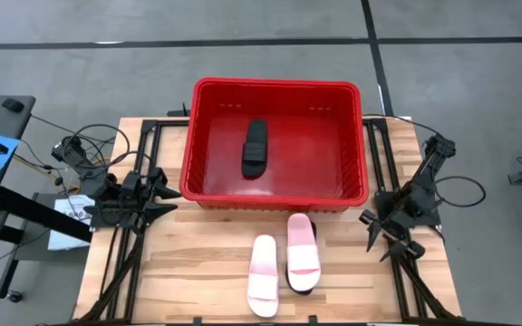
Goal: Pick and place slides into bin
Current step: Put the right pink slide into the red container
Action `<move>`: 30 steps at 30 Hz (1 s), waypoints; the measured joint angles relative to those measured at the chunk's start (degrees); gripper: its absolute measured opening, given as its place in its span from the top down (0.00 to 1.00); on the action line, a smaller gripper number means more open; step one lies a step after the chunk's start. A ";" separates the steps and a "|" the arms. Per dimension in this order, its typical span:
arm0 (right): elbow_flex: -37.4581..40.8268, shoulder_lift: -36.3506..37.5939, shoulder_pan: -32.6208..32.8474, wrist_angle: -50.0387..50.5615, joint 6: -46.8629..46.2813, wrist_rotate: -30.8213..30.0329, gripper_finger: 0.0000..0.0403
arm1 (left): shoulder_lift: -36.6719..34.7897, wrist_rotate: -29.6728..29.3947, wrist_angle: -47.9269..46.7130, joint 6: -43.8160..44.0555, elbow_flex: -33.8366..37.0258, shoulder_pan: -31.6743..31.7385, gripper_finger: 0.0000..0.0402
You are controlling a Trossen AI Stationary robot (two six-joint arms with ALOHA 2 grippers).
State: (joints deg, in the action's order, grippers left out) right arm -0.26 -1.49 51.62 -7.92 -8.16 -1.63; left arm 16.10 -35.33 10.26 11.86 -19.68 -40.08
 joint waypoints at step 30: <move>-1.52 -0.03 0.00 -24.85 -18.40 -11.78 0.54 | 0.00 -0.05 0.00 3.04 -0.02 -0.02 0.60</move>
State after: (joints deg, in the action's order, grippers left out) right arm -1.78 -1.52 51.62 -32.77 -26.57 -13.41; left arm 16.10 -35.38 10.26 14.90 -19.70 -40.10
